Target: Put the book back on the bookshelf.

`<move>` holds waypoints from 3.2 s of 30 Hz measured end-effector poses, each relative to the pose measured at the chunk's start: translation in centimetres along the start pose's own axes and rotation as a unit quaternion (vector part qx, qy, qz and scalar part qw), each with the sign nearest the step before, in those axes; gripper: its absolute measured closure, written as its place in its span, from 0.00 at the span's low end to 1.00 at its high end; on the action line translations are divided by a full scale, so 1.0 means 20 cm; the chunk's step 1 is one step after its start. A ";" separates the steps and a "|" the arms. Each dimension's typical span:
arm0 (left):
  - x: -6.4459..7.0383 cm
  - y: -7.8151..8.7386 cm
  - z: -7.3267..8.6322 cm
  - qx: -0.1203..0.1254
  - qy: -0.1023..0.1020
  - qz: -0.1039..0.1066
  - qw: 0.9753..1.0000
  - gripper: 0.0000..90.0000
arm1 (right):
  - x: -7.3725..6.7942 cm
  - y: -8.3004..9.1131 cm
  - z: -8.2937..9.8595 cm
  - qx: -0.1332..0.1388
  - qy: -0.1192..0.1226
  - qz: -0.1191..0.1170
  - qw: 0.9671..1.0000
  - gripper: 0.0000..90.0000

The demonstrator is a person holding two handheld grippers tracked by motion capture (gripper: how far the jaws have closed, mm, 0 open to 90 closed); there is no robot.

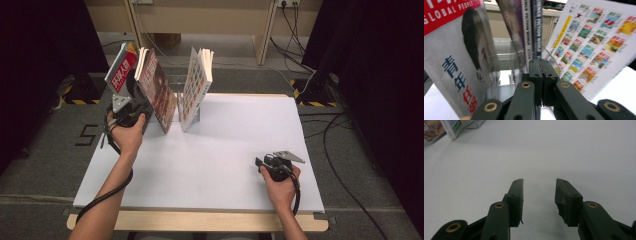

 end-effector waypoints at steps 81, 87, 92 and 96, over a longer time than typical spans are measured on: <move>-0.01 -0.17 -0.01 -0.014 0.063 -0.040 0.997 0.54 | 0.00 0.00 0.00 -0.004 0.000 -0.003 1.000 0.65; -0.02 -0.26 -0.09 -0.019 0.077 -0.043 0.996 0.62 | 0.01 -0.01 0.00 -0.007 -0.001 -0.004 1.000 0.65; -0.03 -0.31 -0.14 -0.022 0.075 -0.061 0.995 0.71 | 0.01 -0.01 0.00 -0.008 -0.001 -0.005 1.000 0.65; -0.05 -0.33 -0.14 -0.027 0.085 -0.059 0.994 0.77 | 0.01 -0.01 0.01 -0.011 -0.004 -0.005 1.000 0.65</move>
Point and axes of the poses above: each handheld gripper's, and its own axes: y roughly backward along the jaws, z roughly out of its underside, x roughly to its right, the point moved 1 cm from there along -y, roughly forward along the jaws, and after that the axes turned 6 degrees about z, right-handed, at the moved point
